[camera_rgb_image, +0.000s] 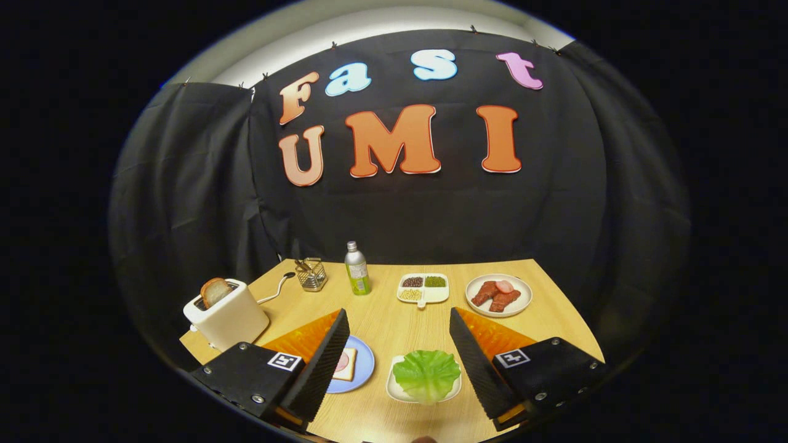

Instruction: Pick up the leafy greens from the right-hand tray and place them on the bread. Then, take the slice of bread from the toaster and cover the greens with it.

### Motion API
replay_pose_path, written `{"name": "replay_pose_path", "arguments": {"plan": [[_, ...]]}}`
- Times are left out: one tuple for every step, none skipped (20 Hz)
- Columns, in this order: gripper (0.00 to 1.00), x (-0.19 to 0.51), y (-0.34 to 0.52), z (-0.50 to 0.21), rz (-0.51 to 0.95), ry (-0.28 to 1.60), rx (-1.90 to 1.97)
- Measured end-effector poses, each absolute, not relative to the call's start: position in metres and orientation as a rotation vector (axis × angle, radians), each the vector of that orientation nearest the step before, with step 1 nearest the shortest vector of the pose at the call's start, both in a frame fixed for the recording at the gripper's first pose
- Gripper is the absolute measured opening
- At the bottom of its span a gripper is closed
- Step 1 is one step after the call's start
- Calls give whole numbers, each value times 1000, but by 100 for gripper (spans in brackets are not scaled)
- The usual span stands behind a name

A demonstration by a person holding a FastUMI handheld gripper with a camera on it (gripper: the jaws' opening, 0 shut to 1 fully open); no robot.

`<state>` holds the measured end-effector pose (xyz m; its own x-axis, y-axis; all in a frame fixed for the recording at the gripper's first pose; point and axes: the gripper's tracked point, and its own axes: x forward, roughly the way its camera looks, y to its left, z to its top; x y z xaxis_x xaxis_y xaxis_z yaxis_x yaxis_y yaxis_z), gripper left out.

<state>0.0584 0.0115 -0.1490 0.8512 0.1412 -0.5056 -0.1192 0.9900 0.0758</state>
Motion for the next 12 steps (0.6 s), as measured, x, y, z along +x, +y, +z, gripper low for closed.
{"name": "replay_pose_path", "arguments": {"plan": [[98, 59, 12, -156, 142, 563, 39], [98, 60, 12, -163, 143, 590, 36], [98, 61, 12, -171, 149, 619, 31], [98, 61, 12, -178, 153, 652, 26], [98, 62, 12, -185, 155, 679, 27], [98, 64, 10, -193, 150, 704, 28], [98, 65, 8, -201, 142, 731, 28], [98, 66, 6, -209, 133, 759, 26], [98, 67, 3, -217, 125, 788, 25], [98, 68, 1, -227, 121, 819, 24], [98, 68, 1, -238, 118, 850, 24], [98, 68, 0, -246, 119, 881, 21]]}}
